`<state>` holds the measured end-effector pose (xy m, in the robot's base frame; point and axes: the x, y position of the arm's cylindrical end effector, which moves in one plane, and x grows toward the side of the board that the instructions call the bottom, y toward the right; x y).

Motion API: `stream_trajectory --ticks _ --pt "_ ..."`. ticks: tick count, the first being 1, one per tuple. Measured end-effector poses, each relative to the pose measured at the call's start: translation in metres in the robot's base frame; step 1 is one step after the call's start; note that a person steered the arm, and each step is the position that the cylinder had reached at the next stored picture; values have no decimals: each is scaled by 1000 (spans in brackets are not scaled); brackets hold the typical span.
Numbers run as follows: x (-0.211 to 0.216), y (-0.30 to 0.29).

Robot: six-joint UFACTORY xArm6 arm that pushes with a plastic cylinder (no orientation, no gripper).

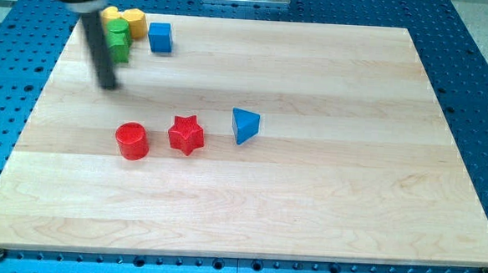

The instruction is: Place your arm at the top left corner of the board

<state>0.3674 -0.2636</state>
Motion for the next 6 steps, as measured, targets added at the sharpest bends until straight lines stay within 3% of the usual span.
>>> stream_trajectory --ticks 1,3,4,6 --pt "-5 -42" --pt "-112 -35" --pt "-145 -25" --pt "-145 -5"
